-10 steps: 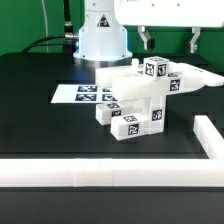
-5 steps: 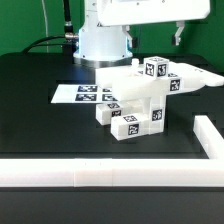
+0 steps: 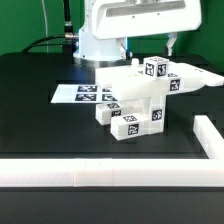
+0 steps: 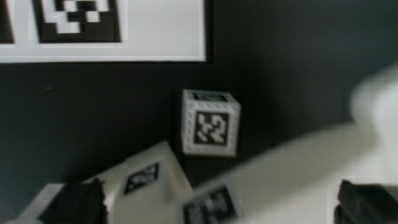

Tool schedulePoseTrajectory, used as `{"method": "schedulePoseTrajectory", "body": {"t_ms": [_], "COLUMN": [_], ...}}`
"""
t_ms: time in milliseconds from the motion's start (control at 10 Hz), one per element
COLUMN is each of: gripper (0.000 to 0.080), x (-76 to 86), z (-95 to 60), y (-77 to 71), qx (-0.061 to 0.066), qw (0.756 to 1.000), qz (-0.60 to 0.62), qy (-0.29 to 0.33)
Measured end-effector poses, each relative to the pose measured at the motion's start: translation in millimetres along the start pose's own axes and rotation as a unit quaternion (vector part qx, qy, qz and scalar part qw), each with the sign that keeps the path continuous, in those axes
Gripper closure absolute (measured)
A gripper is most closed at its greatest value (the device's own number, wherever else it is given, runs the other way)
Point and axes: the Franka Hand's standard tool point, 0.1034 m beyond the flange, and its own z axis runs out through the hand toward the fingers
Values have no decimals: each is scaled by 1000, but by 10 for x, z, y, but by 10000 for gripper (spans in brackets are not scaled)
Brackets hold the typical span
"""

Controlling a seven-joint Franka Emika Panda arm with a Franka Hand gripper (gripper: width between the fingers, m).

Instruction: Assemble chair

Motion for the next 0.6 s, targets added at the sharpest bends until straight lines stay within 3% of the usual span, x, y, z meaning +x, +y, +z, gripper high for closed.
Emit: {"method": "schedulePoseTrajectory", "body": {"t_ms": [200,600], "gripper": [150,150], "x": [-133,-94], "z": [79,115], "y": [58,105], "qx": [-3,-7], "qw": [998,998], "qz": [-54,-67], "qy": [-10,-13]}}
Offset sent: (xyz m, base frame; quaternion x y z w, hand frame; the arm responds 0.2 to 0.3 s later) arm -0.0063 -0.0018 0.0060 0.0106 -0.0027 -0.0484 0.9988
